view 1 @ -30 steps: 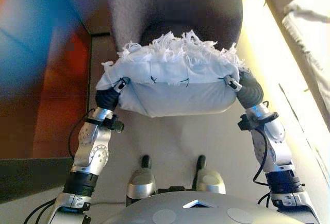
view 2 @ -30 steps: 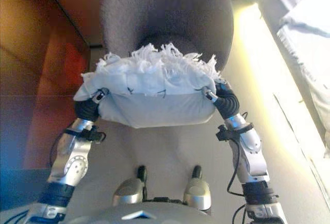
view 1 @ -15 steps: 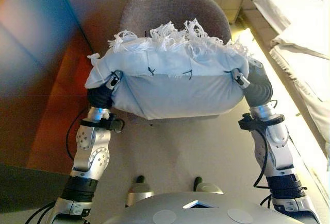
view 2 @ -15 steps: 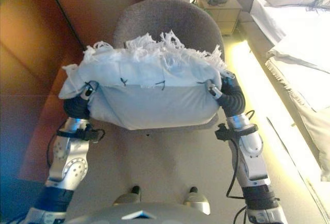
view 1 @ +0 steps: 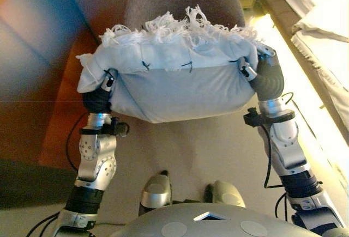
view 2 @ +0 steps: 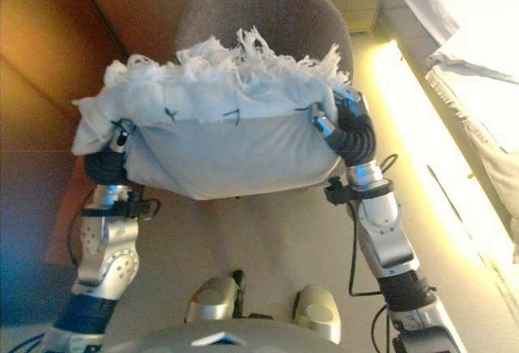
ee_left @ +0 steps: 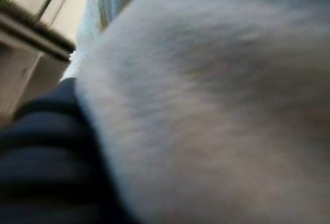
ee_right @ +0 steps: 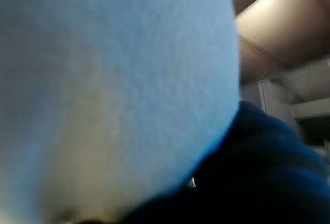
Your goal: Pick up the cushion and take it to the sofa
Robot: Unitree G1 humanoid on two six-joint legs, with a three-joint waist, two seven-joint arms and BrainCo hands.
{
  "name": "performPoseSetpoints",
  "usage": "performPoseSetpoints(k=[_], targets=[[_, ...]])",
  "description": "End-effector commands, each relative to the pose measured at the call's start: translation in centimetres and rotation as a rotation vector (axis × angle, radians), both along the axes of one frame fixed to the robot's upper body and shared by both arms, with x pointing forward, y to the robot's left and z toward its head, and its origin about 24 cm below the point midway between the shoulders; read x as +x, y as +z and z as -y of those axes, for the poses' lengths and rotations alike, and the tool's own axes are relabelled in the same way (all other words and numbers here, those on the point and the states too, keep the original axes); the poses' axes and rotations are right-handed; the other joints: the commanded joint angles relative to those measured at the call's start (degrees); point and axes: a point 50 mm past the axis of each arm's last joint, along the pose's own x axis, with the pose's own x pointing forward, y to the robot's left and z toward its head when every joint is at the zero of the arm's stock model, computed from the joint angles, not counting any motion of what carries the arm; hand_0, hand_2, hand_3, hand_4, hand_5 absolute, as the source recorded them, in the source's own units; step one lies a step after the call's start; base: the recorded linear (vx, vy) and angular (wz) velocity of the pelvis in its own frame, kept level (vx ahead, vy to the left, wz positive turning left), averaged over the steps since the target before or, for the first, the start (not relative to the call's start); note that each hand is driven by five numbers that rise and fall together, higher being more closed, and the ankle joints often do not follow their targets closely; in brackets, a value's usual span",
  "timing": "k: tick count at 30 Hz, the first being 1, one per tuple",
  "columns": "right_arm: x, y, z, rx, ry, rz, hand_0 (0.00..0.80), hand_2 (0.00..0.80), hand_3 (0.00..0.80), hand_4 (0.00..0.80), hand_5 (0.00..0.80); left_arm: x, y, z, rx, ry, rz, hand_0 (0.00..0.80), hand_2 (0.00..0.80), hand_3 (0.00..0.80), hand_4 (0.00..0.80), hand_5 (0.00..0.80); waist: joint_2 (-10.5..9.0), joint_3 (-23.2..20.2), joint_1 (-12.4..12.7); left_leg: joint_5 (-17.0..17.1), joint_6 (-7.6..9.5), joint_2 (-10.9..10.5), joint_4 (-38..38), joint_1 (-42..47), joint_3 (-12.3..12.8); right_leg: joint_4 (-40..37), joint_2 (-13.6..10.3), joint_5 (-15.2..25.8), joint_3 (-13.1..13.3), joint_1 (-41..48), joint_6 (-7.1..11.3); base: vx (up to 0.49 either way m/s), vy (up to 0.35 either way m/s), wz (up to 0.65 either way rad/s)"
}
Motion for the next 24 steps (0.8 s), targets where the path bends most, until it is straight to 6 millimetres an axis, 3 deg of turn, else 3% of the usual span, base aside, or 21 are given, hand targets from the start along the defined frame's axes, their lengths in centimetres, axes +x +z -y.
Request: performPoseSetpoints(k=[1,6,8,11,13,15,16,17,20,22,24], targets=[[-1.8,4.5,-1.3,0.021,0.096,0.242,0.8,0.8,0.8,0.8,0.8,-0.9,4.5,1.0,-0.021,-0.02,0.262,0.8,0.8,0.8,0.8,0.8,2.72,-4.2,2.3,22.6,-1.02,5.0,-24.2,-3.3,-2.5,-2.9,0.4,-1.8,-1.8,10.9,0.48,0.642,0.243,0.19],[-2.0,4.5,-1.0,0.03,0.126,0.231,0.8,0.8,0.8,0.8,0.8,-1.2,4.4,0.4,-0.023,0.007,0.264,0.8,0.8,0.8,0.8,0.8,3.05,-4.1,3.6,23.1,-2.88,9.3,-24.6,-5.3,-5.7,2.4,-3.4,-6.6,-0.7,13.0,2.58,0.635,0.293,-0.16],[-2.1,4.5,-0.9,0.04,0.132,0.239,0.8,0.8,0.8,0.8,0.8,-1.4,4.6,0.3,-0.005,0.016,0.276,0.8,0.8,0.8,0.8,0.8,2.0,-4.8,3.7,21.4,-2.78,8.8,-24.7,-5.2,-3.8,3.6,-7.5,-5.6,-2.2,14.9,5.0,0.655,0.341,-0.71],[-2.3,4.1,-0.6,0.092,0.127,0.208,0.8,0.8,0.8,0.8,0.8,-1.1,4.7,0.3,0.033,0.015,0.236,0.8,0.8,0.8,0.8,0.8,0.19,-6.8,4.5,17.8,0.46,4.9,-19.5,-6.5,-2.4,7.6,-12.1,4.7,-3.4,16.7,8.99,0.59,0.334,-0.64],[-2.5,3.9,-0.5,0.111,0.115,0.194,0.8,0.8,0.8,0.8,0.8,-0.9,4.7,0.5,0.063,-0.006,0.221,0.8,0.8,0.8,0.8,0.8,-0.62,-8.5,4.9,15.5,2.88,2.6,-17.0,-6.8,-0.8,11.6,-14.3,12.5,-4.1,16.0,9.12,0.511,0.298,-0.18],[-2.9,3.7,-0.7,0.11,0.111,0.21,0.8,0.8,0.8,0.8,0.8,-0.7,5.0,0.7,0.082,-0.024,0.222,0.8,0.8,0.8,0.8,0.8,-0.52,-9.2,4.0,13.2,4.93,0.7,-15.8,-5.7,-0.2,16.6,-13.1,16.1,-2.5,11.7,8.15,0.478,0.248,0.04],[-3.0,3.7,-0.7,0.112,0.109,0.217,0.8,0.8,0.8,0.8,0.8,-0.6,5.1,0.7,0.09,-0.028,0.227,0.8,0.8,0.8,0.8,0.8,-0.72,-9.0,3.4,12.8,5.41,-0.3,-15.7,-5.2,-0.2,16.3,-11.0,14.7,-2.4,9.9,7.79,0.404,0.184,0.33],[-3.1,3.7,-0.7,0.113,0.105,0.221,0.8,0.8,0.8,0.8,0.8,-0.3,5.3,0.6,0.096,-0.031,0.237,0.8,0.8,0.8,0.8,0.8,-1.1,-8.9,3.0,12.6,5.67,-1.1,-15.4,-4.9,0.5,14.2,-9.4,14.1,-3.5,8.9,7.54,0.34,0.126,0.39],[-2.6,4.1,-0.9,0.119,0.098,0.231,0.8,0.8,0.8,0.8,0.8,-0.1,5.7,0.5,0.114,-0.026,0.259,0.8,0.8,0.8,0.8,0.8,-2.03,-8.6,2.6,11.4,5.43,-2.4,-15.9,-2.5,4.0,6.4,-9.9,13.6,-10.0,5.4,7.11,0.277,0.038,0.11],[-2.3,4.2,-0.7,0.122,0.08,0.24,0.8,0.8,0.8,0.8,0.8,-0.2,5.8,0.6,0.121,-0.035,0.259,0.8,0.8,0.8,0.8,0.8,-1.66,-8.1,1.9,10.5,5.31,-2.6,-16.3,-0.1,4.3,0.8,-7.4,10.5,-12.5,2.0,5.41,0.286,-0.01,-0.18],[-2.1,4.3,-0.8,0.122,0.067,0.246,0.8,0.8,0.8,0.8,0.8,-0.1,5.5,0.8,0.124,-0.037,0.25,0.8,0.8,0.8,0.8,0.8,-1.73,-7.6,0.5,9.1,5.16,-3.3,-16.6,3.0,3.3,-2.6,-6.5,12.0,-13.4,-1.6,4.45,0.247,-0.03,-0.05]])
